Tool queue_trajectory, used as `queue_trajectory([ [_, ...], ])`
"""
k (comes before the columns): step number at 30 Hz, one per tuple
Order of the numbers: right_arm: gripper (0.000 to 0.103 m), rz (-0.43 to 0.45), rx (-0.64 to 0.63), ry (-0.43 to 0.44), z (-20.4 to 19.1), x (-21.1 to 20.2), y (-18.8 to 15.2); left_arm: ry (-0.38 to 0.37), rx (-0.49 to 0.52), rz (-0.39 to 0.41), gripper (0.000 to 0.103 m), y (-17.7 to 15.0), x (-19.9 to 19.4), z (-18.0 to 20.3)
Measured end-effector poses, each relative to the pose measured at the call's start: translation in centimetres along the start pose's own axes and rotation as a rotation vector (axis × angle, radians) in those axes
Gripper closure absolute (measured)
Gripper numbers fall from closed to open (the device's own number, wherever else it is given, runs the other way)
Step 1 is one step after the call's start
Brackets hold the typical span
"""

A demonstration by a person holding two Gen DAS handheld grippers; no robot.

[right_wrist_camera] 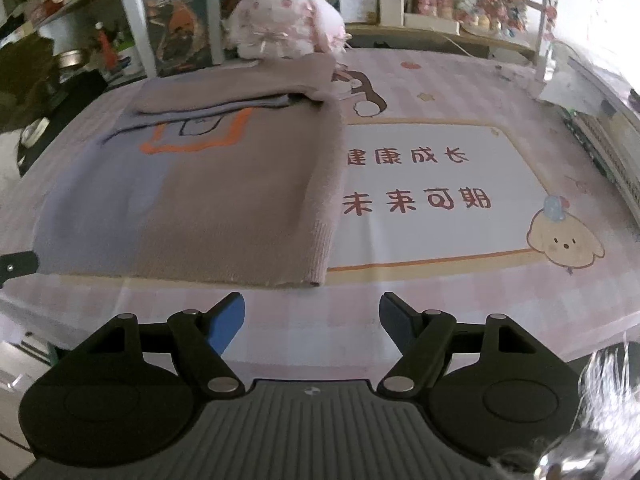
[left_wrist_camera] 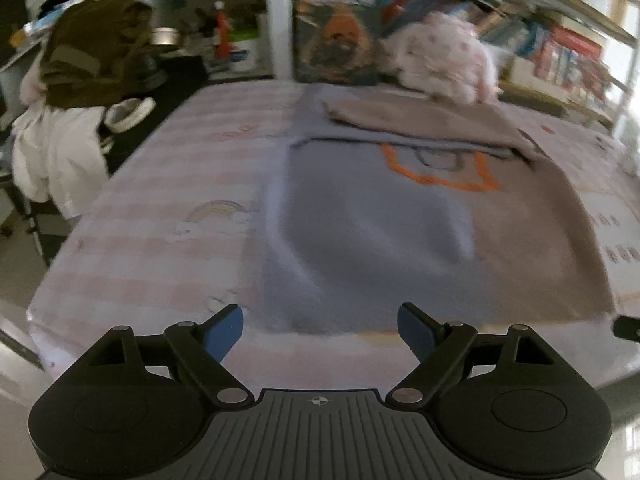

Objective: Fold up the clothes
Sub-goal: 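Move both tools to the sweater's side edges near the hem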

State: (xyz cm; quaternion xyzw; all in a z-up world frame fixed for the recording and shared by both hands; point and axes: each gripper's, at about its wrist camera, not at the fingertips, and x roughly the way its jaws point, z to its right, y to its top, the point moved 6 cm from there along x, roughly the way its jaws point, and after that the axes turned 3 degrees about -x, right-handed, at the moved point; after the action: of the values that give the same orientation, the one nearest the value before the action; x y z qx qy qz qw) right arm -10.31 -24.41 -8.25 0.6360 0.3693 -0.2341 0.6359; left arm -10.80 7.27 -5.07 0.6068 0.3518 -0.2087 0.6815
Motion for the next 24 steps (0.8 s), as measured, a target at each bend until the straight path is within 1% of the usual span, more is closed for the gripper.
queue_trajectory([
  [3,0.030,-0.005,0.032,-0.002,0.2,0.6,0.7,0.019,-0.046,0.044,0.016,0.9,0.6,-1.5],
  [5,0.030,-0.009,0.045,-0.007,0.4,1.1,1.3,0.027,-0.057,0.054,0.016,1.3,1.2,-2.1],
  [9,0.030,-0.023,0.070,-0.019,0.6,2.1,2.0,0.052,-0.051,0.037,0.016,2.0,2.6,-3.0],
  [14,0.031,-0.036,0.106,-0.026,0.8,3.1,2.9,0.031,-0.094,0.025,0.016,3.0,4.1,-3.8],
  [20,0.035,-0.051,0.156,-0.024,1.2,4.0,3.6,0.014,-0.123,-0.052,0.018,3.5,6.0,-4.2],
  [22,0.044,-0.054,0.164,-0.024,1.2,4.3,3.8,0.003,-0.123,-0.060,0.022,3.6,6.3,-4.2],
  [24,0.050,-0.059,0.177,-0.018,1.3,4.5,3.9,-0.010,-0.109,-0.072,0.032,3.8,6.6,-4.1],
])
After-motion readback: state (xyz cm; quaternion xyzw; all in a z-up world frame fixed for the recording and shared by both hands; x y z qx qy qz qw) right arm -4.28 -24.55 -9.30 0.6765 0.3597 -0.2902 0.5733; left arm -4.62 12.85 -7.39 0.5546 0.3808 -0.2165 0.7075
